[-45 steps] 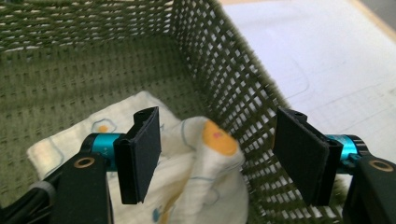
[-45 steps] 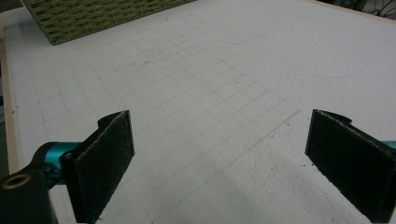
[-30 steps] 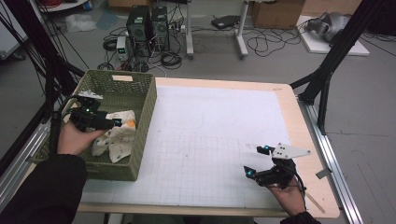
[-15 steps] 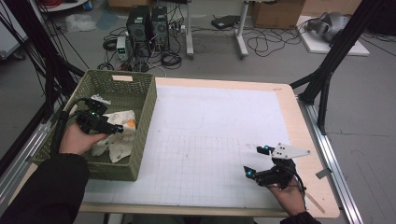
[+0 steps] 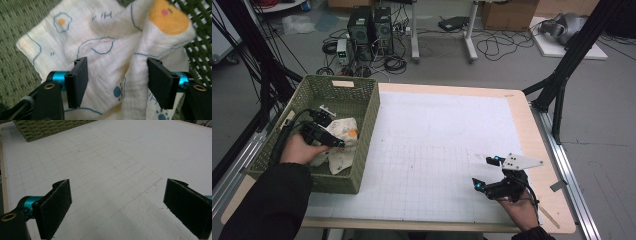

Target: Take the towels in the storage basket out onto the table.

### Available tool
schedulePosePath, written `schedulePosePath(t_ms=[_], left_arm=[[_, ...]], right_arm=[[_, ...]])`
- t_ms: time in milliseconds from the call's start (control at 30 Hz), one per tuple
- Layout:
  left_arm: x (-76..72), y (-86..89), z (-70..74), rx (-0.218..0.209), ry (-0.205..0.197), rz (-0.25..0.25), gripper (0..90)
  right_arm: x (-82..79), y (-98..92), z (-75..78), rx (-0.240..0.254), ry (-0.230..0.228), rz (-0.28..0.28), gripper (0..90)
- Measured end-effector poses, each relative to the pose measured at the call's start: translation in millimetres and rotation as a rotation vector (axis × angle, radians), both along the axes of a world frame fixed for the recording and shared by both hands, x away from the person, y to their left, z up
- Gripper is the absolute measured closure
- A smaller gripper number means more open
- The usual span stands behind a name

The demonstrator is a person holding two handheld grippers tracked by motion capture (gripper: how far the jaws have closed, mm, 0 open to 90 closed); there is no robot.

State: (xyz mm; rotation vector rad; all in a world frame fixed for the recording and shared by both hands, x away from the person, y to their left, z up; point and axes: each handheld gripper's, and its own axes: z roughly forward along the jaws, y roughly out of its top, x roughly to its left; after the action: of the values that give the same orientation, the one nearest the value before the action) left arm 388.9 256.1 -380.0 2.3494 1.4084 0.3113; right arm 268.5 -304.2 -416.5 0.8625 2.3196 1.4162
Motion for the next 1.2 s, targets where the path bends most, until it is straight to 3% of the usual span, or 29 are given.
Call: schedulePosePath(t_ms=[333, 433, 1000, 1200], left_arm=[[3.1, -2.8, -13.3, 0.045, 0.093, 0.007, 45.0], [3.1, -4.3, -16.1, 0.055, 0.105, -0.004, 47.6], [4.4, -10.1, -22.7, 0.110, 0.123, 0.001, 60.5], [4.2, -9.9, -22.9, 0.110, 0.122, 0.002, 66.7]], right_arm=[[0.2, 1.2, 0.1, -0.002, 0.003, 0.004, 7.0], [0.5, 1.6, -0.1, -0.003, 0.001, 0.005, 7.1], [0.6, 4.0, -1.0, -0.013, 0.006, 0.010, 7.0], [0.9, 4.4, -1.6, -0.017, 0.002, 0.014, 7.0]])
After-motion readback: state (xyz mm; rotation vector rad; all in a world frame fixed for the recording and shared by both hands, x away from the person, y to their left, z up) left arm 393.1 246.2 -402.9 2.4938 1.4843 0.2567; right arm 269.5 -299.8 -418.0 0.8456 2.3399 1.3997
